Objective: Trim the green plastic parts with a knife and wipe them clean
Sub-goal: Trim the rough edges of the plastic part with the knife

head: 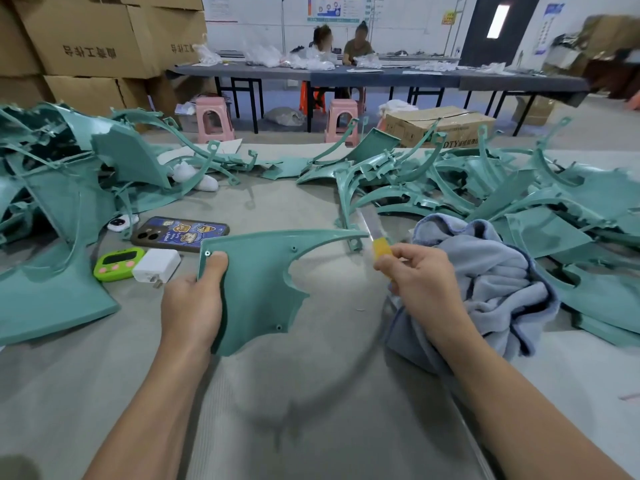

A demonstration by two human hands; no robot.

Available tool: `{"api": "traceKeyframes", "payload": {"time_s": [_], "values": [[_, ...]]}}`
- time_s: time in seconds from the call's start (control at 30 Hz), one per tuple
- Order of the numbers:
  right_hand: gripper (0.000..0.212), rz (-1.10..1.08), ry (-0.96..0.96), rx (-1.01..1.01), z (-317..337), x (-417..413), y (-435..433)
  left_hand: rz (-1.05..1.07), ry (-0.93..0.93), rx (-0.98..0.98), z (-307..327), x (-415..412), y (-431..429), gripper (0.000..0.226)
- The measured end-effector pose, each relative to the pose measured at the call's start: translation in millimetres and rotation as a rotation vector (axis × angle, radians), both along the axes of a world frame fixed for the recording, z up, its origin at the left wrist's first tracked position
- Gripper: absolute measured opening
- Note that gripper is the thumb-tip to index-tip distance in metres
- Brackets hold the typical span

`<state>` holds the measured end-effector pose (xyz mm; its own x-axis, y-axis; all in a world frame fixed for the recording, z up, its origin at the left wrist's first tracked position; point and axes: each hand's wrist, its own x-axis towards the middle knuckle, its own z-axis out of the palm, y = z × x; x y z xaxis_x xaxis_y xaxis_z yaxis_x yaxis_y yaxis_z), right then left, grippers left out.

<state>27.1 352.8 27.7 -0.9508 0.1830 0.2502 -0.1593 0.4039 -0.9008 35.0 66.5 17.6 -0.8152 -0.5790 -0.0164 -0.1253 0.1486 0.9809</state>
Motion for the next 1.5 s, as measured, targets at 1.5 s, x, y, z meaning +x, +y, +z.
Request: {"api": "traceKeyframes", "payload": {"time_s": [1.5], "values": [[0.024, -0.048, 0.461, 0.596, 7, 21, -19, -0.602, -0.488, 0.685, 14, 18, 35, 0.035]]}}
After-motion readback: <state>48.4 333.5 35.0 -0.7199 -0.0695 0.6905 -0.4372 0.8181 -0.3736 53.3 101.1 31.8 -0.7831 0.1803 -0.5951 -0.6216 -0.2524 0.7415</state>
